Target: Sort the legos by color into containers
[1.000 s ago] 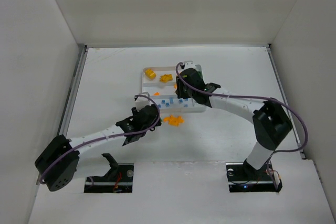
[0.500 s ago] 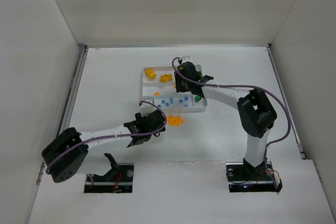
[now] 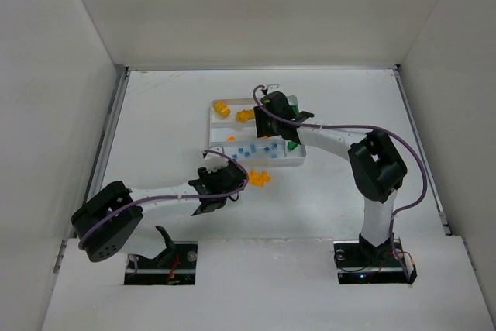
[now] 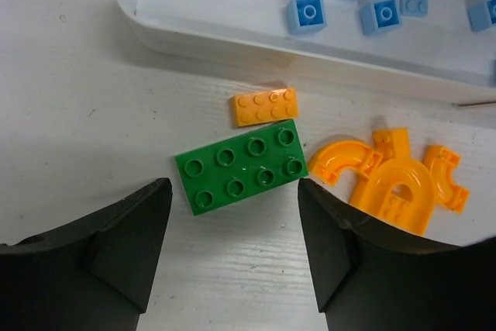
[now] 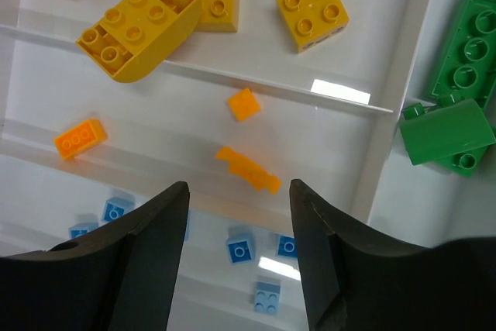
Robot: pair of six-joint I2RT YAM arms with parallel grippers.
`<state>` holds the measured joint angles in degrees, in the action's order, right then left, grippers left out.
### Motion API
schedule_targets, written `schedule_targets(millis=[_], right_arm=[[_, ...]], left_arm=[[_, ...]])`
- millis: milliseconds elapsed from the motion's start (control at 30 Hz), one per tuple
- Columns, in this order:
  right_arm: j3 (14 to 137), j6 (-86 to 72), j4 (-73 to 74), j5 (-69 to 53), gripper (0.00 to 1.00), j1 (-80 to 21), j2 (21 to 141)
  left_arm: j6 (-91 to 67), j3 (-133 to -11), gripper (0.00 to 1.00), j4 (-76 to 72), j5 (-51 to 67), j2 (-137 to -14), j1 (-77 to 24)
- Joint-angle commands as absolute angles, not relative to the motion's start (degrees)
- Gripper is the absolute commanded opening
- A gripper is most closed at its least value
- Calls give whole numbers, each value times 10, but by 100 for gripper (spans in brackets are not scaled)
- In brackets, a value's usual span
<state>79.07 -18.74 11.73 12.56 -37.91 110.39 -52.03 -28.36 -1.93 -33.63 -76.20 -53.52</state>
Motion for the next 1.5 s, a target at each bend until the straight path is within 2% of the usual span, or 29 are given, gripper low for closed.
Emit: schedule_targets(millis=[0,500,767,1033,1367,1467], right_arm=[[805,-179,89,120,62,-381,1096],[691,-194,40,121,61,-407,1012],[642,-206,26,134,62,-409,951],[562,-241,1,157,70,-406,819],[454,-275,-37,120,71,-382,663],[434,-279,-43,116,71,-375,651]], left_arm=[[-581,-288,64,-9,-370,-773,-531],[-598,-305,65,-25,-380,-828,-535],[-604,-318,62,28,-383,-846,-541],[-603,-337,58,49,-392,-883,-567],[-612,-363,62,83,-416,-929,-596],[-612,-367,50,83,-417,-933,-600]])
